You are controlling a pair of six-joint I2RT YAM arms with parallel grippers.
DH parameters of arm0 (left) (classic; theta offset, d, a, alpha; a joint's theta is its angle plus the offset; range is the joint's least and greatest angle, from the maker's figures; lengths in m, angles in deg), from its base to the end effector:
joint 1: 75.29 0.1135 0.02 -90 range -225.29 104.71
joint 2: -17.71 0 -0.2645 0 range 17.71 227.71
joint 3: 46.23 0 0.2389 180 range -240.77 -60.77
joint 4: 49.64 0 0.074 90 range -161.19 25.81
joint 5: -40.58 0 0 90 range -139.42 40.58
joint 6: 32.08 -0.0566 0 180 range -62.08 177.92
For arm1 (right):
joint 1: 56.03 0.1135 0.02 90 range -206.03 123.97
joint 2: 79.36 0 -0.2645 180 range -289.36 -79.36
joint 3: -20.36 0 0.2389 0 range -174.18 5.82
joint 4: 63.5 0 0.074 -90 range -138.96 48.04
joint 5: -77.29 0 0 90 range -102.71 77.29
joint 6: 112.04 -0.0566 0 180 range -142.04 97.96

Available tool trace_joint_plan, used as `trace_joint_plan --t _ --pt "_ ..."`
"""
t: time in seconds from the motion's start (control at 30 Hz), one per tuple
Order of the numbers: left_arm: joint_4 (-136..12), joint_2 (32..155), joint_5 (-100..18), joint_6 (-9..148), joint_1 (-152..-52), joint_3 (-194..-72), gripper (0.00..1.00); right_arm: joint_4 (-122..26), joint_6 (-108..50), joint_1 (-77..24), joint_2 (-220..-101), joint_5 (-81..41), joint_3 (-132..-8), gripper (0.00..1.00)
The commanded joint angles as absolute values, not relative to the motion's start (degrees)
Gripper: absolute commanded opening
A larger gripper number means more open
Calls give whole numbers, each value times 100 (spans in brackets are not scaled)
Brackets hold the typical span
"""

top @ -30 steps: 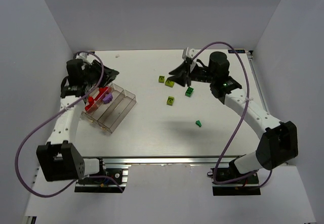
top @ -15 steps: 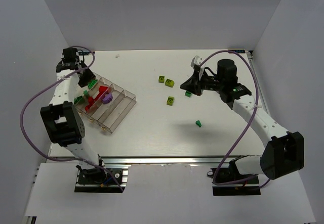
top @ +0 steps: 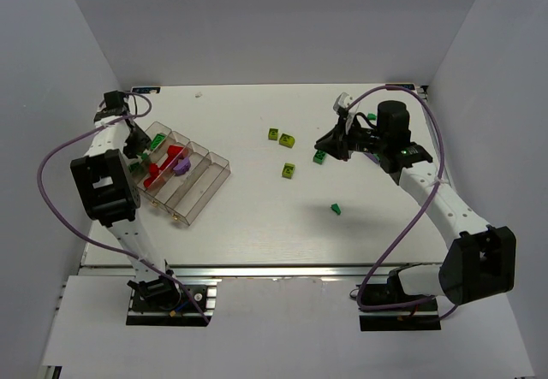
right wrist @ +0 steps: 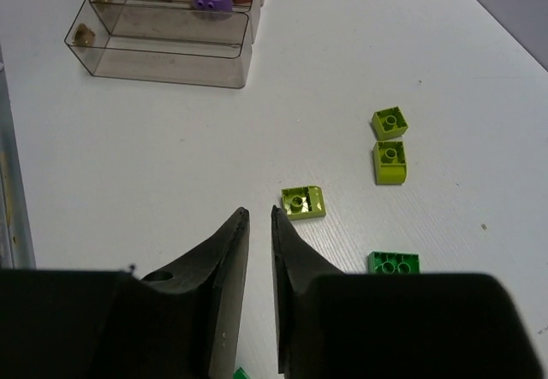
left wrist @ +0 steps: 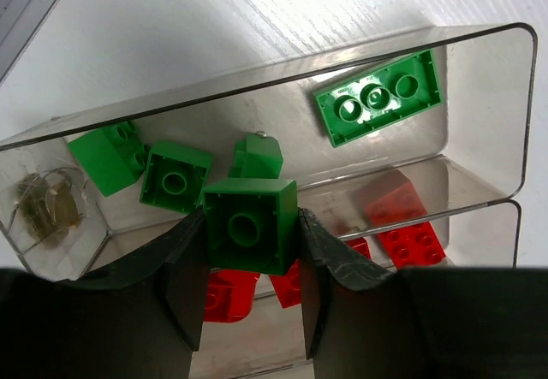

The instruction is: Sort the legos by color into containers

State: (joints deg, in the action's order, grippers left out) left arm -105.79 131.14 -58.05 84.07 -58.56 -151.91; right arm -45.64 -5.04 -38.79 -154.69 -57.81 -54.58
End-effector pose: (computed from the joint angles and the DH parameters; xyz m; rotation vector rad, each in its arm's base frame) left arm 0.3989 0.1288 0.2073 -1.0202 2.4700 0.1501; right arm 0.2748 0.1272 0.3321 -1.0340 1.5424 0.7412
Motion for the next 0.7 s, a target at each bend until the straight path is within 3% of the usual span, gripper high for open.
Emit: trace_joint_plan --t 0.0,0.17,0.27,0.37,0.4,0.43,0.63,0.67 --pt "-10470 13038 -6032 8385 -5877 -15499 48 -4579 -463 -3932 -15372 -5763 -5526 24" --pt "-10602 13205 -6128 8332 -5868 -15736 66 -4544 -402 -3976 -15407 -5718 -5535 31" --pt "-10602 13153 -6120 8297 -5868 -15754 81 -4483 -393 -4020 -15424 -5675 -5562 46" --pt "-10602 13030 -6033 8270 -5868 -15737 84 -4491 -454 -4073 -15451 -5578 -5579 67" --pt "-10611 12978 -5980 8235 -5868 -15737 84 -4491 -481 -4117 -15460 -5508 -5579 85" --pt "-10629 12907 -5927 8235 -5868 -15719 84 -4491 -507 -4135 -15468 -5455 -5597 90" --pt "-10234 11775 -4575 8182 -5868 -15069 93 -4062 -780 -4433 -15889 -5042 -5947 89" --pt "-10111 11321 -4243 8304 -5868 -14407 97 -3800 -762 -4529 -16064 -5068 -6027 88"
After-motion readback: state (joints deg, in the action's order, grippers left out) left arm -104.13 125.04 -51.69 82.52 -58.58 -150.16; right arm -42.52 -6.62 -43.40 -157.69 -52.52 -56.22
